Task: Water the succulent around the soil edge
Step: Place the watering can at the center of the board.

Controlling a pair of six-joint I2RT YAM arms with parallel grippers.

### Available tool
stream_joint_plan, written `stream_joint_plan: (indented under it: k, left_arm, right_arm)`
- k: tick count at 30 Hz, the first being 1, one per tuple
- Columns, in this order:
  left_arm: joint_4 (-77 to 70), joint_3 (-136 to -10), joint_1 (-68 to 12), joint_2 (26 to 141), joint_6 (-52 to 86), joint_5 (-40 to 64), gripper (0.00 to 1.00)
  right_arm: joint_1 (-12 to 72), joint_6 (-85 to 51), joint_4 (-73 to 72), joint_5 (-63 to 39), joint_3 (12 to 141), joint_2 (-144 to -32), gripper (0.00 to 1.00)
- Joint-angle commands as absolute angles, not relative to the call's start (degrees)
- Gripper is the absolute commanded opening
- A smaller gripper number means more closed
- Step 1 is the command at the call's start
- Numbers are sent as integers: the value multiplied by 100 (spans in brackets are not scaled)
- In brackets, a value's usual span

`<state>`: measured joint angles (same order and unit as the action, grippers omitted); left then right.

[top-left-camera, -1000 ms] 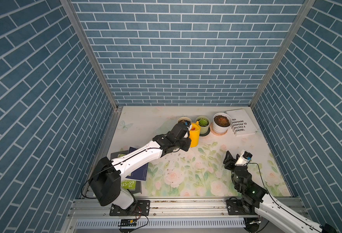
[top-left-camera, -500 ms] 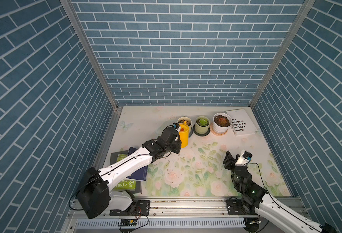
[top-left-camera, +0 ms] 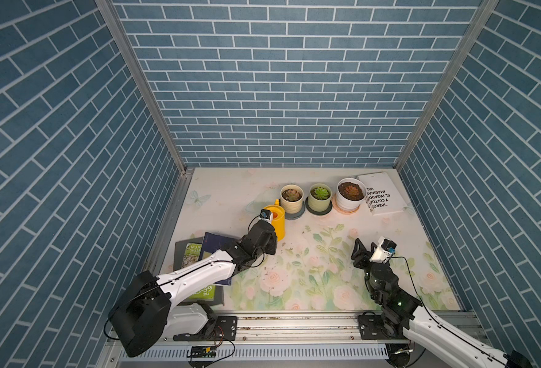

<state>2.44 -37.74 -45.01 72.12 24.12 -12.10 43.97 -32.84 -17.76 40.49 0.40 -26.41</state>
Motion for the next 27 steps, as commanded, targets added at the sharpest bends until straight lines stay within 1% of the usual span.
stream_joint_plan:
  k: [1,5,11,19,26,27]
  left_arm:
    - [-840,-3552,-4855,7257,2502,-1603,0]
    - [-1283,-3252,-5139,7402,2532,-1780,0]
    - [-2102,-2710,-5393,7316,2374,-1826,0]
    - [-2534,-2697,-5809,7685,1945,-1991,0]
    - [-2896,-2591,-5851,7868,1837,-1938,0]
    - [-2935,-2589,-5867,7893,1815,-1929,3]
  right_arm:
    - [4377,-2981,-2125,3808,-22,-2585,67]
    - [4377,-2918,-2318,3635,-12,-2699,67]
    - [4385,-2918,-2455,3495,73,-3008,66]
    - [4380,-2924,-2608,3432,188,-3346,66]
    - [4377,-2934,-2742,3357,288,-3656,66]
    - [4377,-2930,-2743,3360,302,-3681,66]
